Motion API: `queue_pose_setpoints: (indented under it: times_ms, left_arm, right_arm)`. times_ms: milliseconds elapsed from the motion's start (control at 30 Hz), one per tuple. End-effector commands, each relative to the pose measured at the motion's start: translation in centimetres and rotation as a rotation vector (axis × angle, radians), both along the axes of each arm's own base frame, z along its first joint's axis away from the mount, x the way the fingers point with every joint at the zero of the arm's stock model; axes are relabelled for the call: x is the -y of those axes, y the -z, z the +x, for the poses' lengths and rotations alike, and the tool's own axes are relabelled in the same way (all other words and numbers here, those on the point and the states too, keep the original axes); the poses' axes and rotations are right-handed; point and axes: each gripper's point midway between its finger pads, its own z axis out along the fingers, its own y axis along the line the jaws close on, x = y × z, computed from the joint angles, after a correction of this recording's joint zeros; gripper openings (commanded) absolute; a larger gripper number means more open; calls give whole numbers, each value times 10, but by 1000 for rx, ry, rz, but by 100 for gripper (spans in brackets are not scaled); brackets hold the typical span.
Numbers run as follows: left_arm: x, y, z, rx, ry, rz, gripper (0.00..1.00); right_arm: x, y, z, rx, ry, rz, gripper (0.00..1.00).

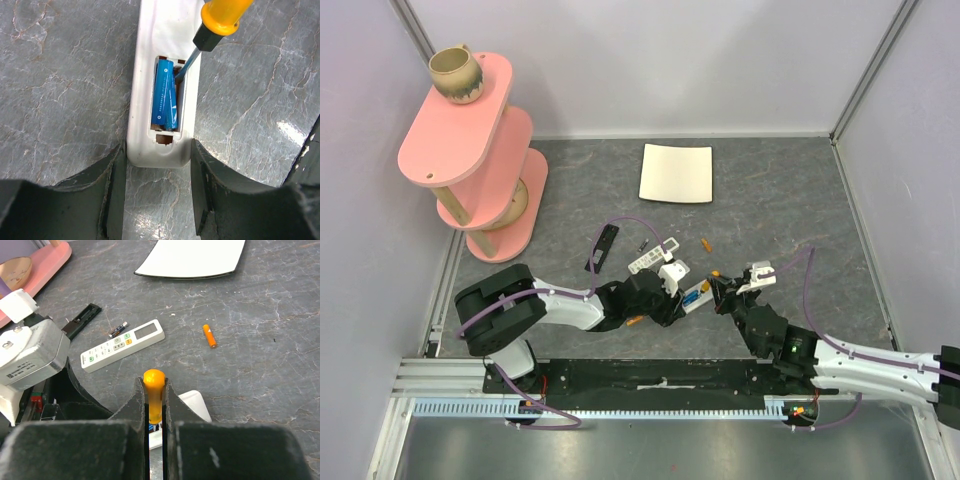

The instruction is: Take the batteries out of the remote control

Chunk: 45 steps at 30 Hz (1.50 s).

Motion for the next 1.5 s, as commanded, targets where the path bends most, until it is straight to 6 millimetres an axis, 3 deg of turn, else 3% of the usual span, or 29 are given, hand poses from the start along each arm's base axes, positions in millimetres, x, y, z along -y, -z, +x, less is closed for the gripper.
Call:
queue_pose_setpoints:
  times_ms: [0, 300, 633, 1000, 1467]
  left_arm:
    - [-44, 51, -26, -157, -26, 200, 3]
    - [-45, 52, -25, -156, -29, 211, 6]
    - [-46, 57, -23, -162, -40, 230, 2]
    - [-45, 55, -22, -164, -39, 227, 2]
    - [-45, 57, -24, -172, -29, 235, 2]
  right_arm:
    - [-10, -29, -2, 34, -34, 104, 0]
    - [-10, -34, 1, 50, -33, 85, 0]
    - [-9, -50, -4, 81, -62, 137, 0]
    - [4, -38, 7, 82, 41, 43, 0]
    - [2, -47, 20, 103, 85, 10, 0]
